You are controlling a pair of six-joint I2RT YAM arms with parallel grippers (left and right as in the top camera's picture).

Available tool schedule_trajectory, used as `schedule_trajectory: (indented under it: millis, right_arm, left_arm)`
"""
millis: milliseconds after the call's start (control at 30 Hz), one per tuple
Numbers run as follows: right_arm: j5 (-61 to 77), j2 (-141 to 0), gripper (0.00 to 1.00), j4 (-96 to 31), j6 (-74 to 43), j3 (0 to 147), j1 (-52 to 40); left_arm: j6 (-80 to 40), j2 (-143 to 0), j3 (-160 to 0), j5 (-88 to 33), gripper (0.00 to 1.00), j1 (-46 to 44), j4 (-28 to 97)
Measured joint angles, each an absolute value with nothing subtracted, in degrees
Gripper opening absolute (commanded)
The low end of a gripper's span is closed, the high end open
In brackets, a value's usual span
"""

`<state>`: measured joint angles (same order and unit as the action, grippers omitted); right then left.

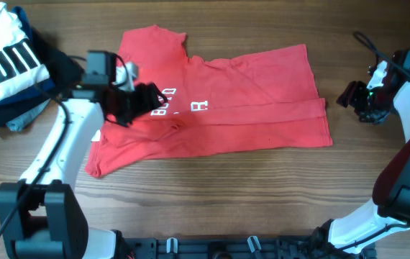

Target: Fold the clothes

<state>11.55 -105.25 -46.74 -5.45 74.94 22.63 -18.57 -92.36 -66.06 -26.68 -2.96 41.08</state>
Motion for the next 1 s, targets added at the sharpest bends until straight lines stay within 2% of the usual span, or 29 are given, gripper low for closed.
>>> schedule_trajectory:
  millis: [133,233,533,733,1000]
  right_arm:
    - [12.5,-104.4,0.79,-48.4,-4.4,78.0,22.3]
    - [13.1,-101.5,1.00,-49.6,-3.7,78.7,20.9]
    - [14.2,-93.5,1.00,-55.9,-2.4,79.6,12.6]
    - [14.2,-93.5,1.00,-58.8,-2.4,79.7,11.7]
    - [14.2,-93.5,1.00,-59.0,-2.5,79.7,11.7]
  left_arm:
    - [-15.6,-92.4,-73.6,-24.4,1.00,-0.5,41.2]
    - [-13.6,-93.4,-79.2,-21.5,1.00,0.2,41.0]
    - [-8.8,-109.9,-92.8,-16.2,1.00,1.8,38.5]
    - [-7.7,-121.4,-97.5,-15.4,1.00,5.4,31.7]
    - [-7.5,-128.4,-98.5,-14.8,0.97,6.9,20.6]
